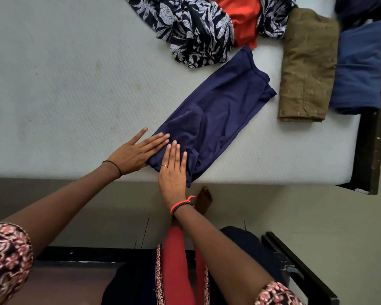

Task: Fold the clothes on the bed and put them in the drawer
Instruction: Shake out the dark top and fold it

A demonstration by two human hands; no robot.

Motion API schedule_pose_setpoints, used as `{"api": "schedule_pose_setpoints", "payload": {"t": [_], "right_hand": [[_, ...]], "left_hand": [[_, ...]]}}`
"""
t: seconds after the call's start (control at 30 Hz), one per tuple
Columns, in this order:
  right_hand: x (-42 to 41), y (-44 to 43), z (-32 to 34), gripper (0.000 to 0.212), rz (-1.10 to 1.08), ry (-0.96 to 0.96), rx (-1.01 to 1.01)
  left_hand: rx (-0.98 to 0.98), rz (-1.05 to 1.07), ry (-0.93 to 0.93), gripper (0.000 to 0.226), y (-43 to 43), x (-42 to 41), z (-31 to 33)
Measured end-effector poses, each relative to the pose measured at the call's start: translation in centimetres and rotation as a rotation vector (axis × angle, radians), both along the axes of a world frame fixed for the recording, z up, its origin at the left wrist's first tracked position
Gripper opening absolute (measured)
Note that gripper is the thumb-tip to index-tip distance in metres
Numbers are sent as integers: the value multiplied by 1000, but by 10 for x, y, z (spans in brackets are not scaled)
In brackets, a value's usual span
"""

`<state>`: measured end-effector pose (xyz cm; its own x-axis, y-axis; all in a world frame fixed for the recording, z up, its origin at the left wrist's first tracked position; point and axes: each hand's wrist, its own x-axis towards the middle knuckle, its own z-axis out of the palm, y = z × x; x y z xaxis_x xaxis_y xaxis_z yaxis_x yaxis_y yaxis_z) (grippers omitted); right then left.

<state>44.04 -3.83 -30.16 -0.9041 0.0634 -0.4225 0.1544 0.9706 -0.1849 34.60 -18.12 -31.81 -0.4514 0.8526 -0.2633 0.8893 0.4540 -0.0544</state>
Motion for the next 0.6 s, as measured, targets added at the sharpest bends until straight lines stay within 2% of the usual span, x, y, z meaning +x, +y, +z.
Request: {"api": "schedule_pose_setpoints", "payload": {"t": [0.13,0.27,0.4,0.5,0.6], "right_hand": [[5,2,8,57,0,-27,-20],[23,-3,24,68,-23,-119,-140],[42,-3,59,70,5,-367,-442],[42,8,83,76,-145,-524,-702],[31,33,90,63,-277,-495,-789]], "left_hand": [[-35,-29,-49,65,-3,-4,6],[-132,-64,-240,63,-13,3,25],[-349,-69,-487,83,-15,14,70],[-367,71,-719,82,-10,7,98],[-153,378,-985,57,-10,-11,108]]}}
